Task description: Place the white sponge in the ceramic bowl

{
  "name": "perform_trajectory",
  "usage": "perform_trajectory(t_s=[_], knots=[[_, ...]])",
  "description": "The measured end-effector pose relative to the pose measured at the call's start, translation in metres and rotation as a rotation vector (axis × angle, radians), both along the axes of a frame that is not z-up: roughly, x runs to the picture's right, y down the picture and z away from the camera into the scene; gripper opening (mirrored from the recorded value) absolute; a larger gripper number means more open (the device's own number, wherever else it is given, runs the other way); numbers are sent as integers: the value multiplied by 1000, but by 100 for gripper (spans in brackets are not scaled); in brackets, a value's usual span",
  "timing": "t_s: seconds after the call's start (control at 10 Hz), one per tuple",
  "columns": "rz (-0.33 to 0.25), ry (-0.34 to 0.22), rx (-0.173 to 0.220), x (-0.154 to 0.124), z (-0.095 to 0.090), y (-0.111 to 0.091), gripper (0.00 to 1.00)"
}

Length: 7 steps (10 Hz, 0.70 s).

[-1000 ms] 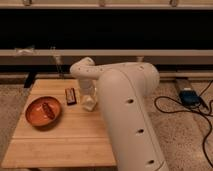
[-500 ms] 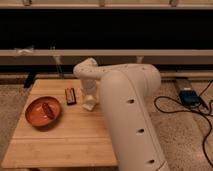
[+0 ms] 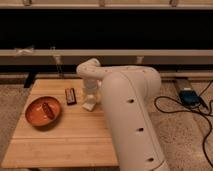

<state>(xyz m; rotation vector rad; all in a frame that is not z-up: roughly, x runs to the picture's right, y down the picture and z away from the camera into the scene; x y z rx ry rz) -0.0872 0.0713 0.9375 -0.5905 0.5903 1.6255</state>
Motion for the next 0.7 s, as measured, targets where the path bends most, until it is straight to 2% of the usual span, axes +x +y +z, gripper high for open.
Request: perform_trajectory(t_s=[0.7], knots=[[-28, 10, -17, -2, 8, 1, 65]])
